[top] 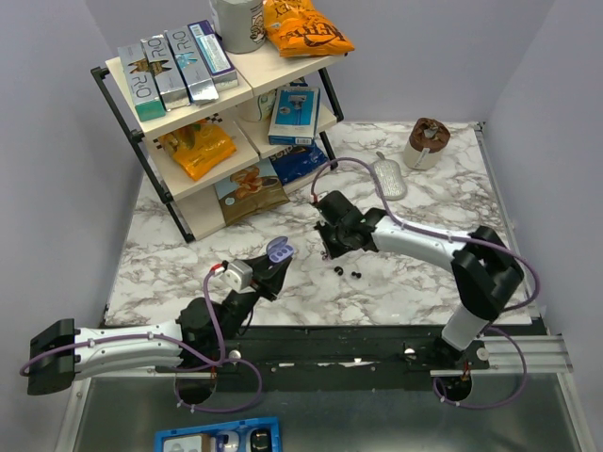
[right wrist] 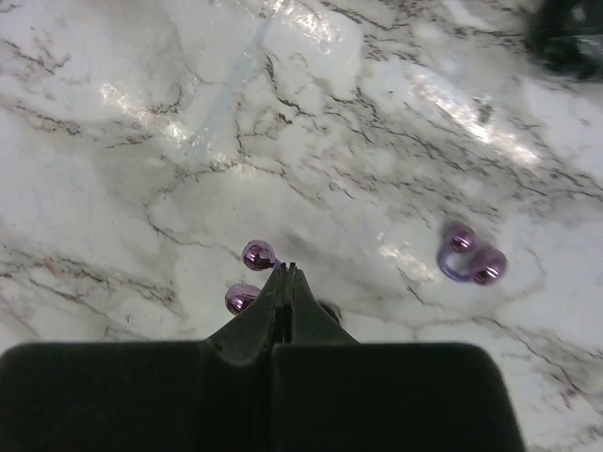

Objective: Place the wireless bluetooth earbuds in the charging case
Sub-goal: Pick up the earbud from the center of the board, then place the earbud in the charging case.

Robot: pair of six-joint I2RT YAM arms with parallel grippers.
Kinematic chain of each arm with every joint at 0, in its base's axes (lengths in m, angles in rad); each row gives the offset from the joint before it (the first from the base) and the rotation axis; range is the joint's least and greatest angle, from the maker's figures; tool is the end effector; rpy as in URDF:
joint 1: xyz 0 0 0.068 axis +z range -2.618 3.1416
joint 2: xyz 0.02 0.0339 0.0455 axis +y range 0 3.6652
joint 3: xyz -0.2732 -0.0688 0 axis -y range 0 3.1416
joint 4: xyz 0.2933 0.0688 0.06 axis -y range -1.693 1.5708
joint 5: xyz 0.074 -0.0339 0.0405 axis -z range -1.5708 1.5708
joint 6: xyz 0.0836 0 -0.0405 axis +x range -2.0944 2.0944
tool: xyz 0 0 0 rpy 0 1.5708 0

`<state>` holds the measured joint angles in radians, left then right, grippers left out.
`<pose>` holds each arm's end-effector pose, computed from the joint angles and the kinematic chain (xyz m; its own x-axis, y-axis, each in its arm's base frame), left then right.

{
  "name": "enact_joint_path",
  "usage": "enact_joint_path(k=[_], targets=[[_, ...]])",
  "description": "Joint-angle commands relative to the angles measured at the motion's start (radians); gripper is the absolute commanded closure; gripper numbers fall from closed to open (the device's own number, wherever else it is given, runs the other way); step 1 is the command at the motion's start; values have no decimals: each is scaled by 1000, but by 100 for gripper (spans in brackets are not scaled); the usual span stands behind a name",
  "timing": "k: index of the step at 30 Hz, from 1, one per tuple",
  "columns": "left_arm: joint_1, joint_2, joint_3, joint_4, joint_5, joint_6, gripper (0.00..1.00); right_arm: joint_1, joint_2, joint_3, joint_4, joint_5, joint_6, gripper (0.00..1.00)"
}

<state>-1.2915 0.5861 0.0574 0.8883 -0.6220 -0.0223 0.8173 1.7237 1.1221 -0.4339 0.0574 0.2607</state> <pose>0.1044 -0.1873 0.2184 0.0829 -0.3549 -0.9312 0.6329 0.7406 -0.2259 0.2893 0.3013 0.1315 -0.7511 -0.4245 -0.5056 -0.5325 0.8423 0.0838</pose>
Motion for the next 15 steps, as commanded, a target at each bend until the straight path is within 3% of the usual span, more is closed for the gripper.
enact_joint_path(k=[1,3,9,15], targets=[[-6,-9,-96,18,-41,15,100,5,-150,-10,-81,131,-87,100],[-6,-3,-97,21,-32,15,100,8,-217,-19,-98,160,-109,100],[7,52,-88,66,13,-56,100,111,-390,-28,-117,458,-196,100],[63,115,-2,58,237,-85,100,235,-617,-68,-47,674,-351,99]])
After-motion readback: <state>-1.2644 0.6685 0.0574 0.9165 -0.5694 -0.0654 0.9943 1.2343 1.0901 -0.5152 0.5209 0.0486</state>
